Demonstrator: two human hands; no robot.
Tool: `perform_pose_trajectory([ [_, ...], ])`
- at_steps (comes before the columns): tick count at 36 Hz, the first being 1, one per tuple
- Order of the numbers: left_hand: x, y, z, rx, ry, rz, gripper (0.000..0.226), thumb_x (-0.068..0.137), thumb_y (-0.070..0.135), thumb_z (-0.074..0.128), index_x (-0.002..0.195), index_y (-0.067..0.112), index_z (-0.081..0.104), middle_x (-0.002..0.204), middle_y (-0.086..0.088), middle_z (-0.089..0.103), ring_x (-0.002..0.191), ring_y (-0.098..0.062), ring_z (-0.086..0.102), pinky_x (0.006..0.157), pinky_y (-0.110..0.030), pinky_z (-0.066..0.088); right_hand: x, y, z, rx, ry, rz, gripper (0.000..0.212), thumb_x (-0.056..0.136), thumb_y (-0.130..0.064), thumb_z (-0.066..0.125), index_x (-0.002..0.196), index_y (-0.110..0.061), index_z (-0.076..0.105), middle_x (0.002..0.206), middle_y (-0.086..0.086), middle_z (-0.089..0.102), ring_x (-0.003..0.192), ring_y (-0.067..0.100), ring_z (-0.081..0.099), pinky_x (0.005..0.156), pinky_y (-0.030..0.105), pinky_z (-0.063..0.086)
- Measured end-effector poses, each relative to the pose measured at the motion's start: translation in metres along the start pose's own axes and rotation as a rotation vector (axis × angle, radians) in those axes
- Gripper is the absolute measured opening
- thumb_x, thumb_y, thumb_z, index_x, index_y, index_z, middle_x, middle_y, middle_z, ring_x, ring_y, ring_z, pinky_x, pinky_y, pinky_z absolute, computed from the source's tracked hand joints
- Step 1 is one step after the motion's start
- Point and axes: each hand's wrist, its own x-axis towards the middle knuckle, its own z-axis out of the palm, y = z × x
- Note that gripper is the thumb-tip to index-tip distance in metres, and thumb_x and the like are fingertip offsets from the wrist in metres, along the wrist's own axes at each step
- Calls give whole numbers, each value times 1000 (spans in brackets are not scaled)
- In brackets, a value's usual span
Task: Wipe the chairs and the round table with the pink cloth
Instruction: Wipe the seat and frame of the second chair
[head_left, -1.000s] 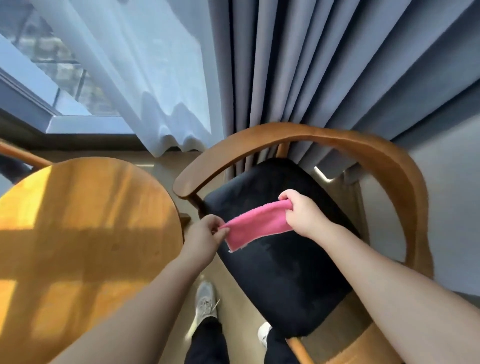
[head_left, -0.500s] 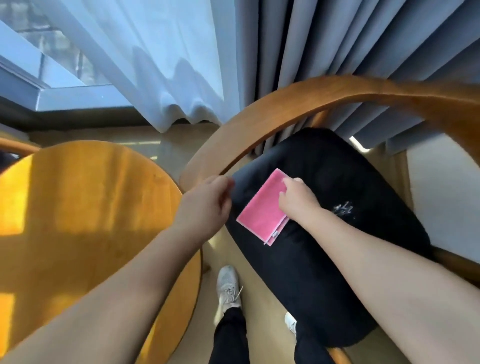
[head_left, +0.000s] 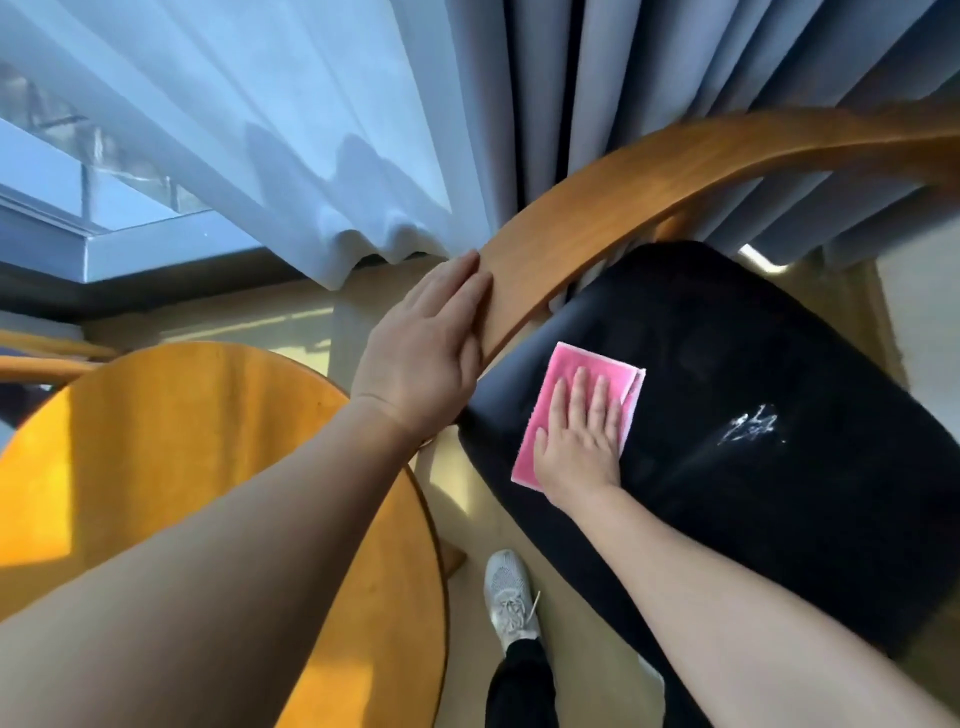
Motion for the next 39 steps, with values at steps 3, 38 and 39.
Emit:
perform_pose_trajectory([
  [3, 4, 1, -1, 3, -15, 32, 53, 90, 17, 46, 143, 14, 40, 150, -3, 36, 139, -20, 27, 111, -25, 15, 16, -11, 0, -50, 34, -78, 67, 92, -42, -3, 144, -5, -25, 155, 18, -24, 140, 38, -29, 114, 52, -22],
  [38, 4, 5, -5, 101, -69, 234, 45, 93, 15, 49, 137, 10, 46, 143, -9, 45, 136, -25, 35, 112, -37, 22, -16, -41, 53, 62, 176, -258, 78, 91, -42, 21, 154, -10, -12, 162, 14, -13, 147, 42, -7, 116, 62, -1],
  [39, 5, 4, -5, 100, -67, 233, 44, 93, 16, 48, 137, 10, 46, 143, -9, 45, 135, -25, 36, 112, -36, 21, -16, -41, 53, 74, 177, -256, 75, 94, -45, 21, 154, -11, -9, 163, 13, -10, 148, 41, -6, 117, 61, -1],
])
